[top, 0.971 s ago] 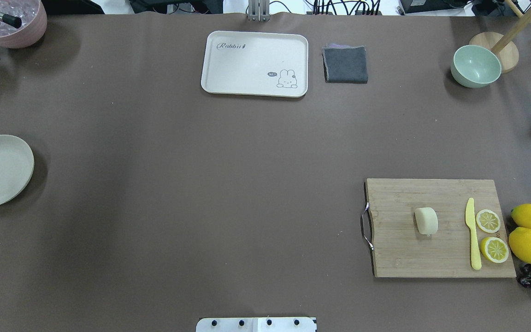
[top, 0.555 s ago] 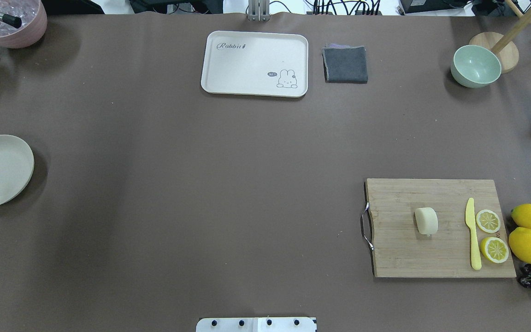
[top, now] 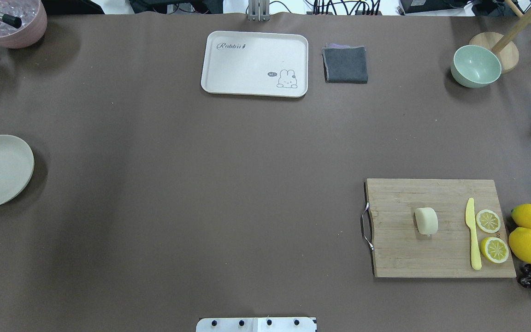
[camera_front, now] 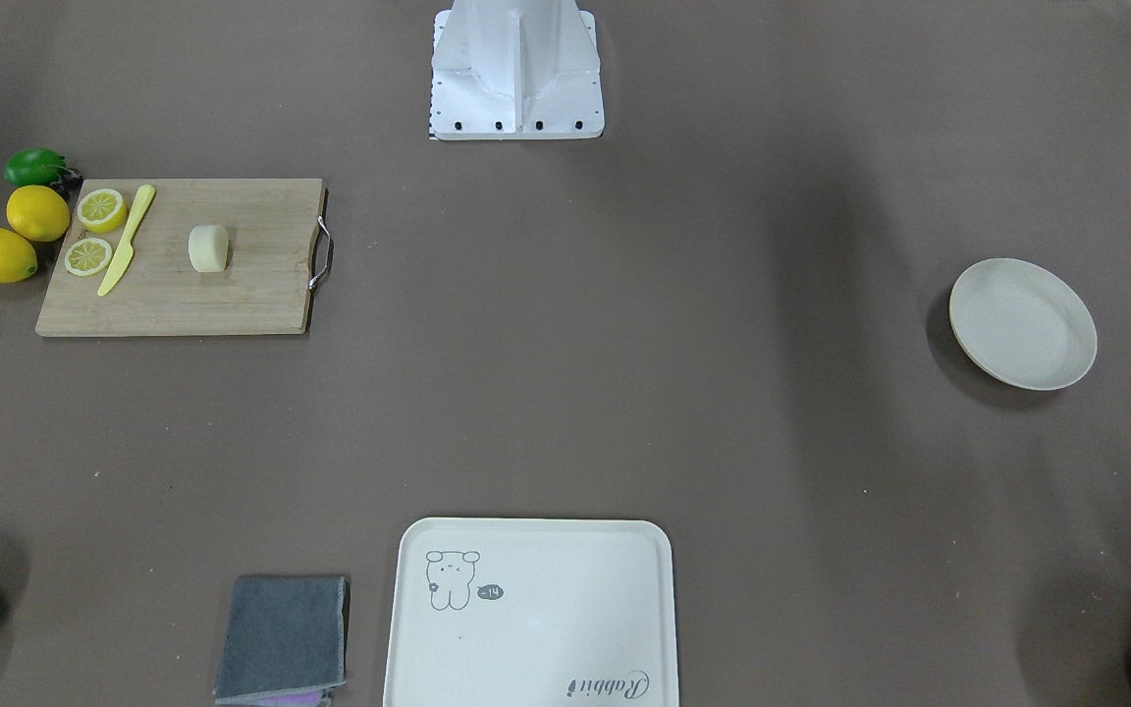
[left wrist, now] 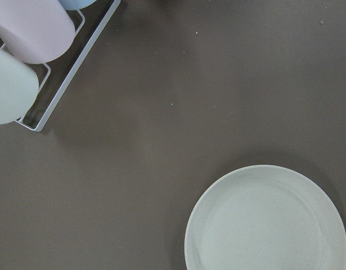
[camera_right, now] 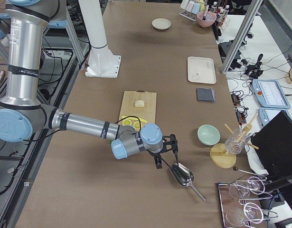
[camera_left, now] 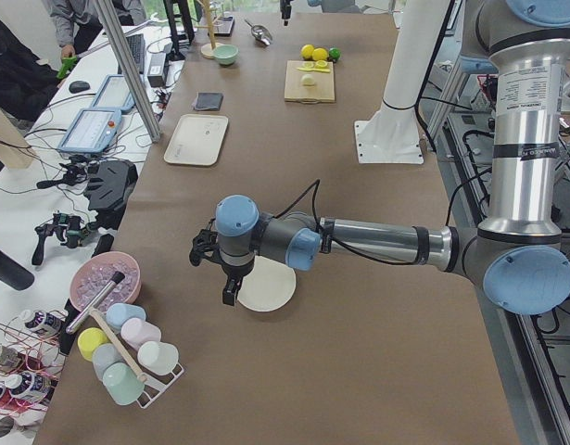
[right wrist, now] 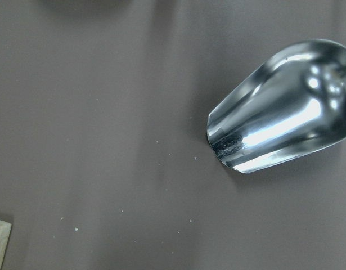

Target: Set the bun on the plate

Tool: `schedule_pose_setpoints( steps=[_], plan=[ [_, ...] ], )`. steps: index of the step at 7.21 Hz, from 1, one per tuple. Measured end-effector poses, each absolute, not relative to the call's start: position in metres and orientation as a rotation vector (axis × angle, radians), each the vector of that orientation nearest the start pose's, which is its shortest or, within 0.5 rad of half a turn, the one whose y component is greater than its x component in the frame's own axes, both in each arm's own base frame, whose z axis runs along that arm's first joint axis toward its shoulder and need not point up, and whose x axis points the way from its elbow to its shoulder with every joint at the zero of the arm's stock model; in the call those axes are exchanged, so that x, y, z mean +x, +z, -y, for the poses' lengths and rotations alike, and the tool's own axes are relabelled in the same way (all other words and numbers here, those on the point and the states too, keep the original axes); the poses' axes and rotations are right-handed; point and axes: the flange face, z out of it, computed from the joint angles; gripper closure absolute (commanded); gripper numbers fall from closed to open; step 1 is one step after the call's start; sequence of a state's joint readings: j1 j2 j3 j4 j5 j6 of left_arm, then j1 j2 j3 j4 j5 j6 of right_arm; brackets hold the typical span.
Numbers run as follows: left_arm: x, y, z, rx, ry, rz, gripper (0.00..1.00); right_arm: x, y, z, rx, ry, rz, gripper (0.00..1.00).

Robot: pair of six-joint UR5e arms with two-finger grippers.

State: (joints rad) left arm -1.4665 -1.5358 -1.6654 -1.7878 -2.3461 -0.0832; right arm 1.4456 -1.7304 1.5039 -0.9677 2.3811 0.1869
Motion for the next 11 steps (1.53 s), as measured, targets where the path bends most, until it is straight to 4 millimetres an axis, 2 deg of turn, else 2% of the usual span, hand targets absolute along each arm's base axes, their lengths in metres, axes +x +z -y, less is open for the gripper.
schedule_pose_setpoints(
  steps=[4, 7, 9, 11],
  plan=[
    [-0.002, 0.632, 0.502, 0.150, 0.135, -0.790, 0.01, 0.009, 0.700, 0.439, 0.234, -0.085, 0.805, 0.00],
    [0.031, 0.672, 0.504, 0.139, 0.170, -0.801, 0.02, 0.005, 0.701, 0.440, 0.231, -0.088, 0.790, 0.00],
    [0.065, 0.700, 0.504, 0.121, 0.126, -0.813, 0.04, 0.005, 0.703, 0.439, 0.227, -0.090, 0.793, 0.00],
    [0.089, 0.711, 0.500, 0.139, 0.125, -0.801, 0.21, 0.005, 0.704, 0.438, 0.225, -0.091, 0.796, 0.00]
  ],
)
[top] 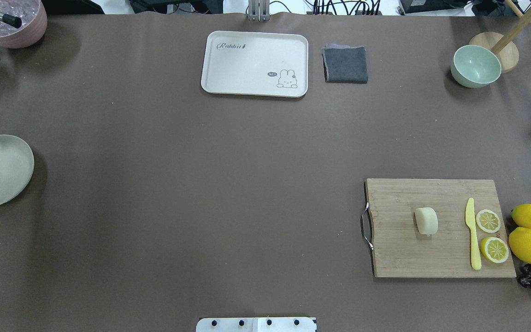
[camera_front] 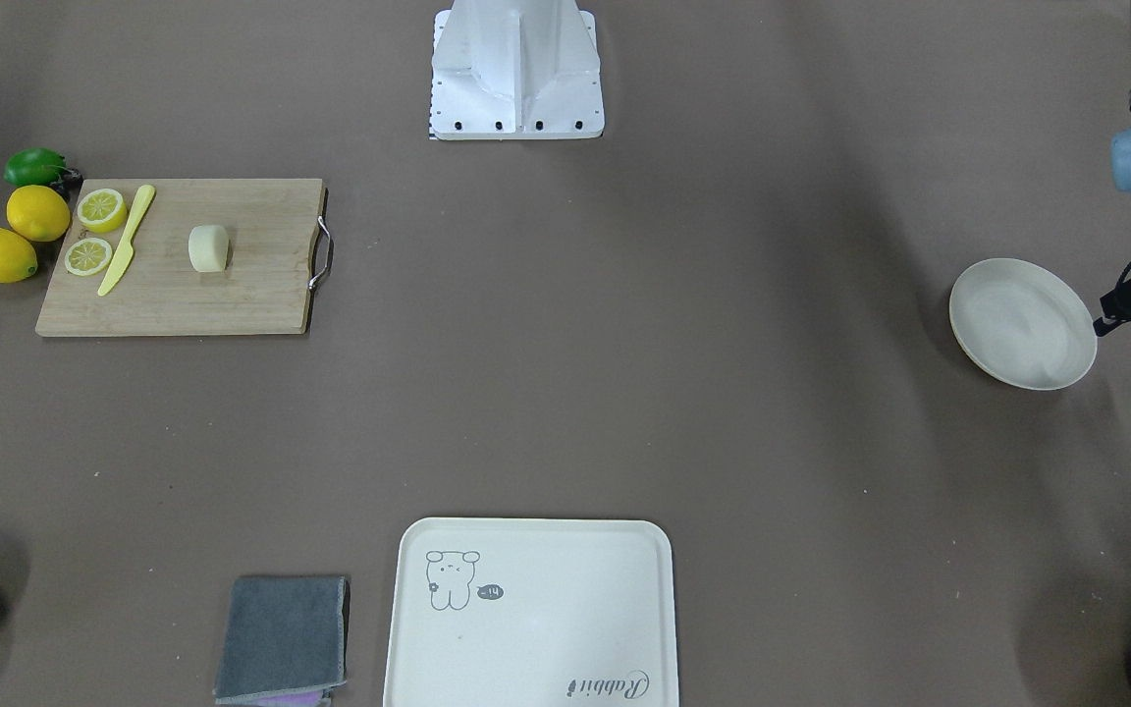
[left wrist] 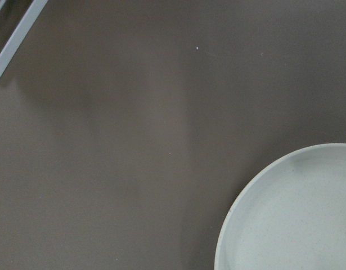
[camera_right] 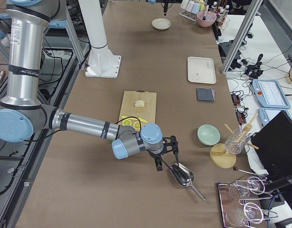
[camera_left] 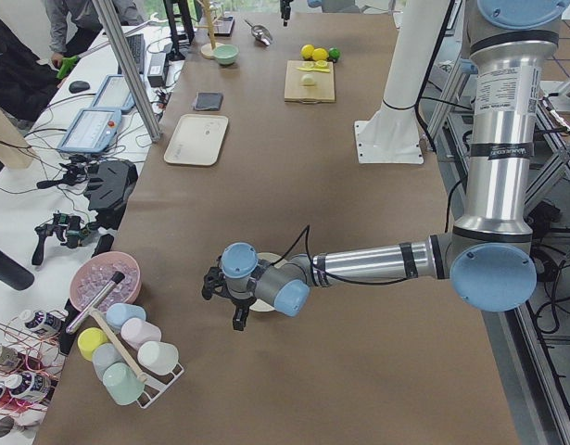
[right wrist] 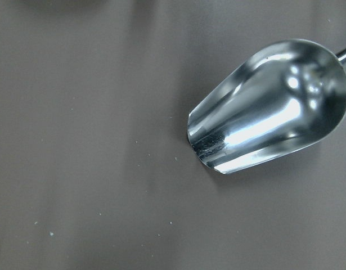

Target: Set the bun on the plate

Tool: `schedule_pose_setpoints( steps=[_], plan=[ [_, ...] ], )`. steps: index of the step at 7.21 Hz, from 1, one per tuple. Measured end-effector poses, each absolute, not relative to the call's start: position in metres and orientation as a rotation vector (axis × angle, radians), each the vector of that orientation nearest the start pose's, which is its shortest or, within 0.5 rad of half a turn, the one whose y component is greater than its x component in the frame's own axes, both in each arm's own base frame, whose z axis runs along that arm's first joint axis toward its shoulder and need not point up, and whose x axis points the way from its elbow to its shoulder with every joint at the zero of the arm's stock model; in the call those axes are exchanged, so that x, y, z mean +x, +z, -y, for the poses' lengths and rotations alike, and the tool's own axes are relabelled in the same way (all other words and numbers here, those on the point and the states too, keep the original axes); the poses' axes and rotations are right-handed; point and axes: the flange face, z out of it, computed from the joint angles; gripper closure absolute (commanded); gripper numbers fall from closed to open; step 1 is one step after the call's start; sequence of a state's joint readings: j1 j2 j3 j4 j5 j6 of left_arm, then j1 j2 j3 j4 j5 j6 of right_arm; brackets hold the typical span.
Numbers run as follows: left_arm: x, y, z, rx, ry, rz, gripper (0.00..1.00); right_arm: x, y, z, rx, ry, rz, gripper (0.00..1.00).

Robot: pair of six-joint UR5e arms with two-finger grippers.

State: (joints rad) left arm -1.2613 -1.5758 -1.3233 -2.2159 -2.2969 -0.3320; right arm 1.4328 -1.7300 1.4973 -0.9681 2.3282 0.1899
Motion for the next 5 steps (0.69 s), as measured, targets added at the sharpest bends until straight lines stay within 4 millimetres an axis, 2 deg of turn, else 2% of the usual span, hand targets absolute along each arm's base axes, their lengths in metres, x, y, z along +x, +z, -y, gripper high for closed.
schedule_pose_setpoints(
  steps=[5],
  plan=[
    [0.111, 0.719, 0.494, 0.122, 0.157, -0.802, 0.37, -0.004, 0.701, 0.439, 0.245, -0.143, 0.803, 0.00]
  ],
)
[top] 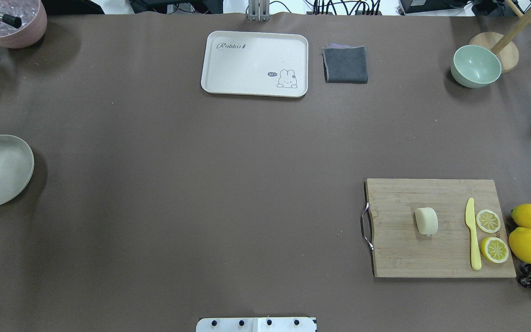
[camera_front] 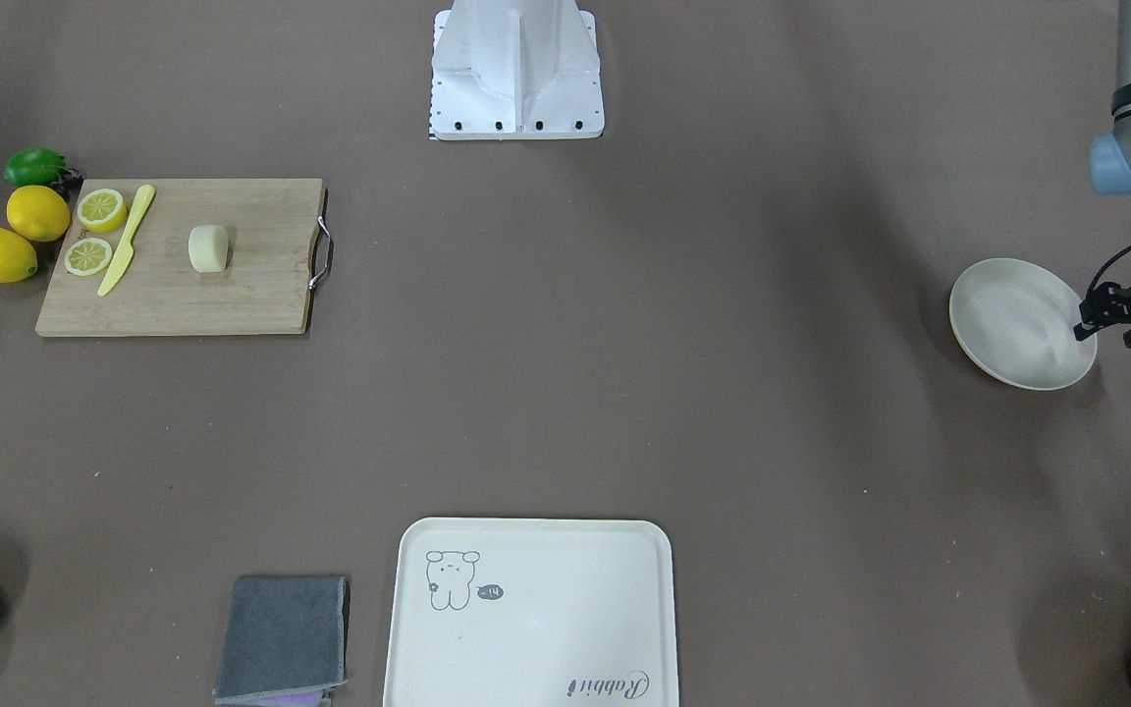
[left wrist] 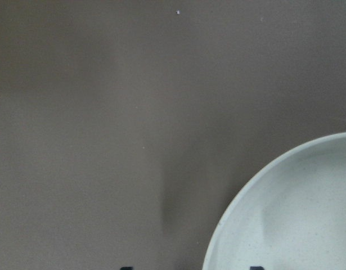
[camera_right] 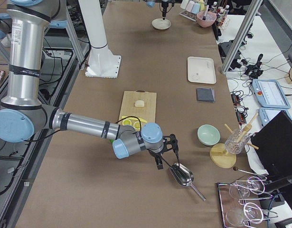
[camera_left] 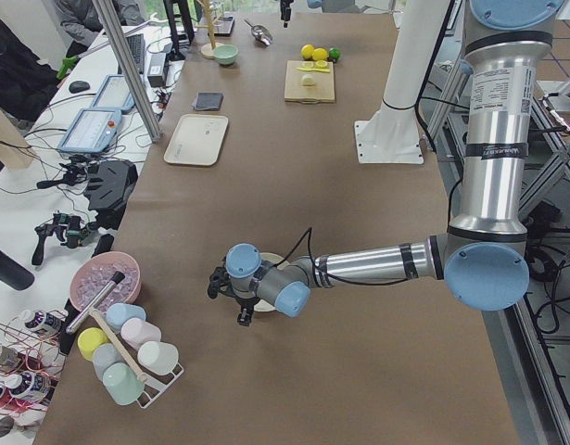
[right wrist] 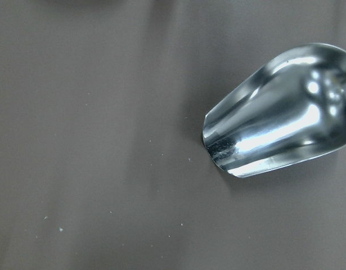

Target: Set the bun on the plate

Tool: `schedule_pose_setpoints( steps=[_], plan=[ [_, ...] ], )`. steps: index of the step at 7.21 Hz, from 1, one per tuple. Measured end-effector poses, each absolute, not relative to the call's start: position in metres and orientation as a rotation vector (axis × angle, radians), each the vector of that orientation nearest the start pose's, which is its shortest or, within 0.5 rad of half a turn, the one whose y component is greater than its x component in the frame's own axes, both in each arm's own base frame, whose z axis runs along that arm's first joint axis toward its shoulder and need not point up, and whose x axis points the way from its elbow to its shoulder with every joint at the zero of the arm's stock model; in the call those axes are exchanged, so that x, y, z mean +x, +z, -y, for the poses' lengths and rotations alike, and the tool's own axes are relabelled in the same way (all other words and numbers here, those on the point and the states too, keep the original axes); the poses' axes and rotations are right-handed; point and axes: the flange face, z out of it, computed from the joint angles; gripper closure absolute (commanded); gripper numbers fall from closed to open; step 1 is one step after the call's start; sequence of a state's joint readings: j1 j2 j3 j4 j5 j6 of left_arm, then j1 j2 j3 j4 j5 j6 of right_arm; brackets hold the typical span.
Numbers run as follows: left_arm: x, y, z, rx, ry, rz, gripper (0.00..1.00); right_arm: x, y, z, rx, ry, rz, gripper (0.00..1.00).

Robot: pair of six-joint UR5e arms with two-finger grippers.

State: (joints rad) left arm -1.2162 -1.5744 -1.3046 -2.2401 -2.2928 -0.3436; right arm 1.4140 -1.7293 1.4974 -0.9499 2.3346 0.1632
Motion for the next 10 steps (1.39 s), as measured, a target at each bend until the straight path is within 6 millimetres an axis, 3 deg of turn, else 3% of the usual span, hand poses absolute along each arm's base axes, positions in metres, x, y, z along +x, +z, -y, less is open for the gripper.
schedule_pose_setpoints(
  steps=[1, 2, 3, 4, 6, 8, 10],
  plan=[
    [0.115, 0.719, 0.492, 0.119, 0.166, -0.804, 0.40, -0.006, 0.701, 0.439, 0.249, -0.149, 0.803, 0.00],
    [0.118, 0.721, 0.490, 0.117, 0.174, -0.806, 0.51, -0.007, 0.701, 0.439, 0.250, -0.153, 0.803, 0.00],
    [0.121, 0.724, 0.488, 0.116, 0.180, -0.807, 0.71, -0.008, 0.701, 0.438, 0.249, -0.154, 0.802, 0.00],
    [0.122, 0.726, 0.486, 0.114, 0.185, -0.807, 1.00, -0.008, 0.701, 0.438, 0.248, -0.154, 0.802, 0.00],
    [0.124, 0.725, 0.486, 0.110, 0.169, -0.811, 1.00, -0.008, 0.701, 0.438, 0.249, -0.154, 0.804, 0.00],
    [0.129, 0.706, 0.488, 0.098, 0.149, -0.866, 1.00, -0.009, 0.695, 0.440, 0.259, -0.157, 0.808, 0.00],
    [0.137, 0.646, 0.491, 0.065, 0.086, -1.001, 1.00, -0.013, 0.678, 0.446, 0.275, -0.153, 0.826, 0.00]
  ],
)
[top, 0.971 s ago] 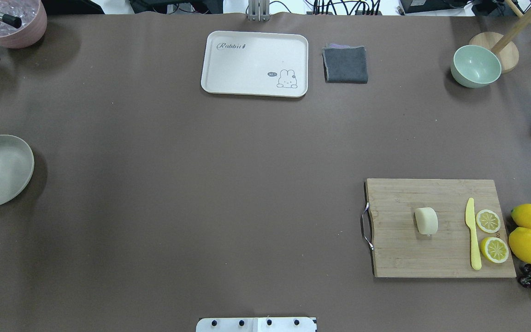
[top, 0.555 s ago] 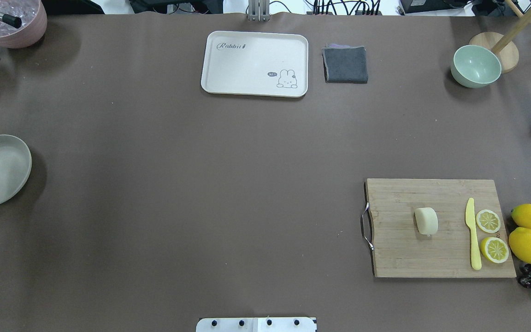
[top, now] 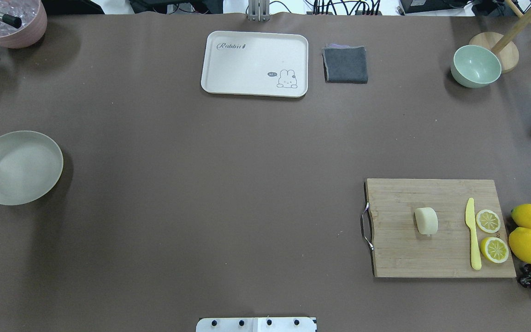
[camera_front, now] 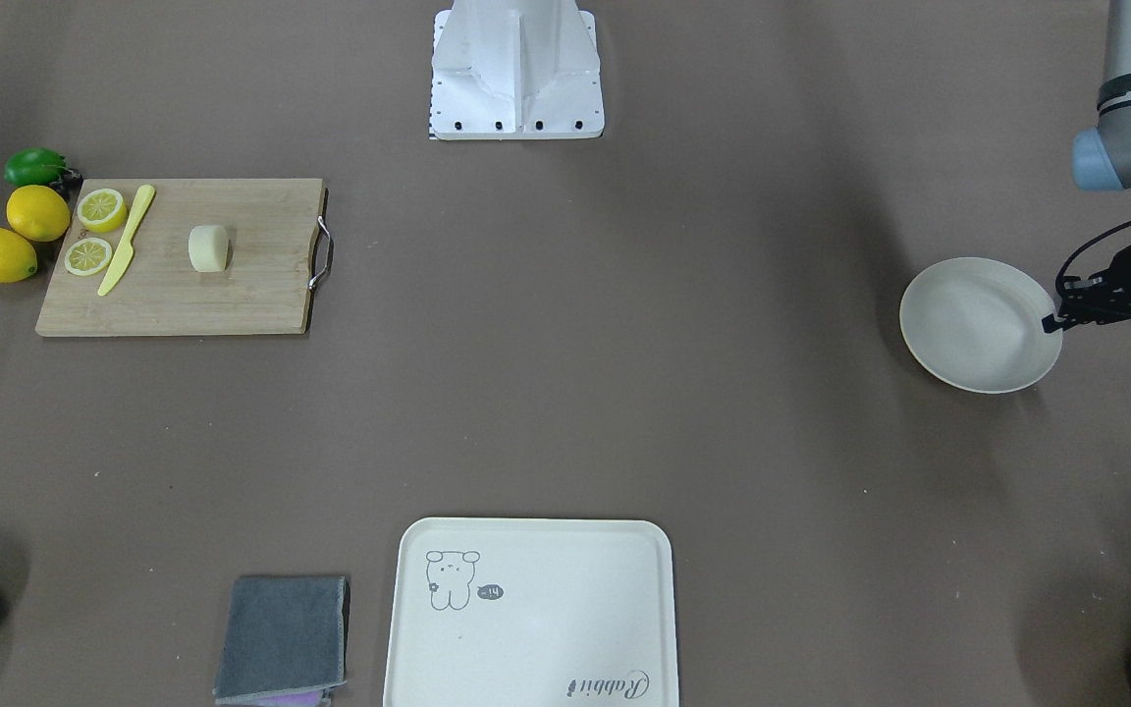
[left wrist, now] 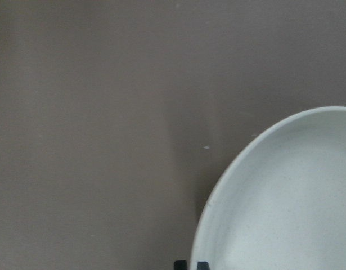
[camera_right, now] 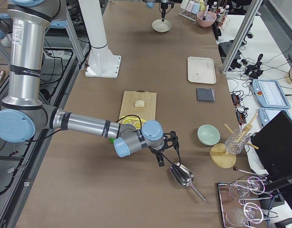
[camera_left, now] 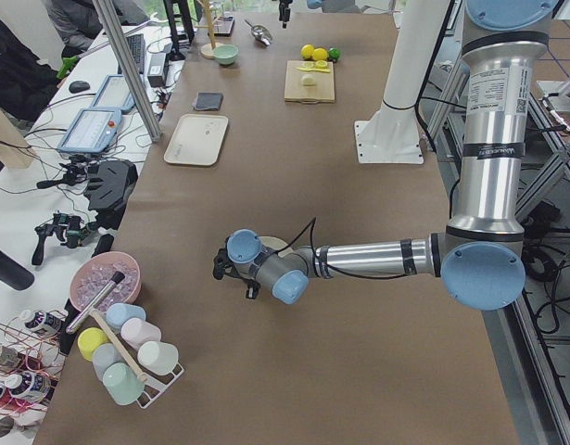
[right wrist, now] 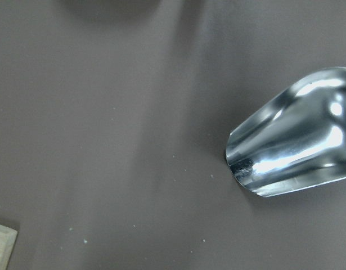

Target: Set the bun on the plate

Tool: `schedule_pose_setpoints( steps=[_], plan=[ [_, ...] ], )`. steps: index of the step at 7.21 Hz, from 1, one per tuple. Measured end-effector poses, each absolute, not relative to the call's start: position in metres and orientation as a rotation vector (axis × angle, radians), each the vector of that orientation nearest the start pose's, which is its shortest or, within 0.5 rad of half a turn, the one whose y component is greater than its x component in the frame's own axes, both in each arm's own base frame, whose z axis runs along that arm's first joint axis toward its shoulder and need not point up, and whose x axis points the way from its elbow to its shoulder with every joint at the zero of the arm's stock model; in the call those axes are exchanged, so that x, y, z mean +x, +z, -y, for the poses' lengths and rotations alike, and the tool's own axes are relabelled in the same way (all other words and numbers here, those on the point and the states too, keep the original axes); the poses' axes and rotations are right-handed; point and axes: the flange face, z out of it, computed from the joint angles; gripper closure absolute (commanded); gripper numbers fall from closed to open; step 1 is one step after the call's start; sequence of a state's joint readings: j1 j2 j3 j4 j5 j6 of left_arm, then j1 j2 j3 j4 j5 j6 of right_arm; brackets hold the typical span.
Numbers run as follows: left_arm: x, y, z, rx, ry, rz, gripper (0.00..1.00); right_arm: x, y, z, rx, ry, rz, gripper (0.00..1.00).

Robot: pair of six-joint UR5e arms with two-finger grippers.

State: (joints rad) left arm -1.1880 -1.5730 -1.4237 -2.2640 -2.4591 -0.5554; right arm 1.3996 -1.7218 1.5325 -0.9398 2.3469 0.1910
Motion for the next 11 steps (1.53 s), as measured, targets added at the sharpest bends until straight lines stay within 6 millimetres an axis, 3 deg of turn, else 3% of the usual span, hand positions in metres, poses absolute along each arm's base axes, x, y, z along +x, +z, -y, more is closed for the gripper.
schedule_pose_setpoints(
  steps=[2, 3, 5, 6, 8, 9, 10, 11],
  plan=[
    [0.148, 0.560, 0.489, 0.045, -0.023, -1.100, 1.00, -0.033, 0.637, 0.451, 0.267, -0.106, 0.886, 0.00],
    [0.170, 0.508, 0.477, 0.012, -0.062, -1.150, 1.00, -0.057, 0.606, 0.451, 0.252, -0.080, 0.917, 0.00],
    [0.247, 0.406, 0.450, -0.054, -0.137, -1.220, 1.00, -0.130, 0.543, 0.439, 0.205, -0.035, 0.948, 0.01],
    [0.304, 0.368, 0.437, -0.071, -0.173, -1.232, 1.00, -0.169, 0.516, 0.429, 0.183, -0.012, 0.959, 0.01],
    [0.409, 0.308, 0.413, -0.081, -0.236, -1.209, 1.00, -0.221, 0.477, 0.407, 0.151, 0.003, 0.989, 0.02],
    [0.456, 0.289, 0.406, -0.061, -0.254, -1.178, 1.00, -0.239, 0.464, 0.395, 0.121, 0.008, 1.008, 0.03],
    [0.489, 0.283, 0.400, -0.040, -0.262, -1.152, 1.00, -0.256, 0.458, 0.381, 0.089, 0.001, 1.014, 0.03],
    [0.506, 0.285, 0.398, -0.031, -0.267, -1.134, 1.00, -0.272, 0.459, 0.369, 0.066, -0.015, 1.006, 0.03]
  ],
)
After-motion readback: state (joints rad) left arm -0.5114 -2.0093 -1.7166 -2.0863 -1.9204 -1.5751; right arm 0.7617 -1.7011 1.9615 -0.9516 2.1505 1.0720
